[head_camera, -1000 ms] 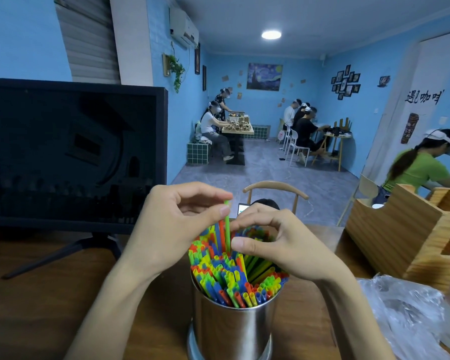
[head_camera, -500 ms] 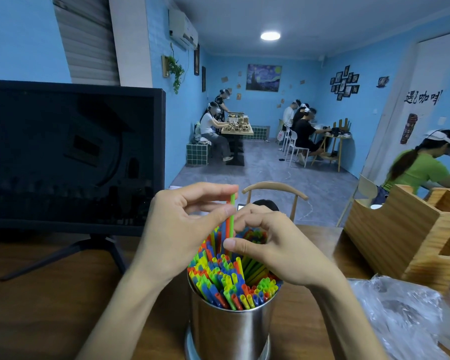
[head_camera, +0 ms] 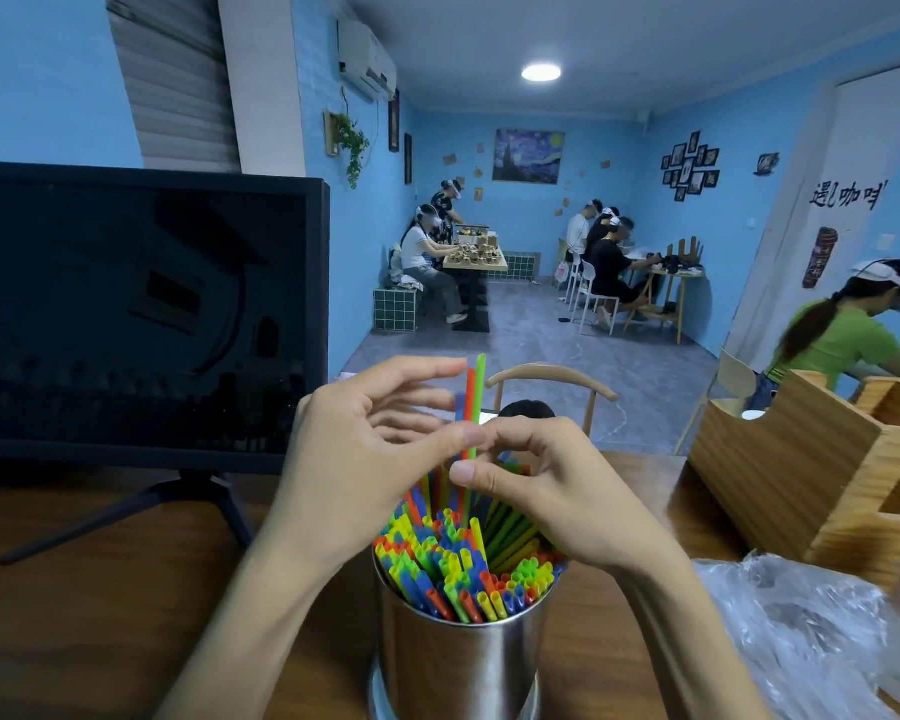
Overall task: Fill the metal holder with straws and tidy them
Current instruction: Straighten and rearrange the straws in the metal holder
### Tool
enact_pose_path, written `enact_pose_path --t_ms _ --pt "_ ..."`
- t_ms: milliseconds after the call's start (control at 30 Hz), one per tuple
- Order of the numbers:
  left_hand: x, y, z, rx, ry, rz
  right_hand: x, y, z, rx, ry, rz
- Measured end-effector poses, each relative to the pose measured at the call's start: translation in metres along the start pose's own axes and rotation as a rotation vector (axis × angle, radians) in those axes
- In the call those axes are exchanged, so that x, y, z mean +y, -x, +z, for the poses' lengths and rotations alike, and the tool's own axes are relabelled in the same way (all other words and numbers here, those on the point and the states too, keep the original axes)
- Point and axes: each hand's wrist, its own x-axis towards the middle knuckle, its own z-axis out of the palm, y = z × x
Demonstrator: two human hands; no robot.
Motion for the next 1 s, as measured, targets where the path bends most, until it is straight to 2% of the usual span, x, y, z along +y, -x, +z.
enact_pose_path --t_ms 67,367,567,800,1000 --pt "-0.0035 -0.0016 -0.0035 -0.035 -0.058 -0.002 0.0004 0.0001 -0.0013 0.008 -0.01 0.015" --pt "-0.002 -0.0018 -0.0022 0.002 -0.051 0.101 -0.0044 0.0006 -0.0023 -0.092 0.072 0.01" --pt "-0.0017 -0.0012 -0.0049 0.065 -0.135 0.127 -0.0034 0.0002 -0.0015 -0.103 0.123 0.03" --pt "-0.0019 -0.0003 -0.003 0.03 -0.237 0.15 -0.0025 0.0006 -0.0001 -0.099 0.129 0.03" --pt "-0.0019 -0.0005 -0.0055 0.029 -0.212 0.117 0.0 -0.0003 0.0028 -0.084 0.134 0.037"
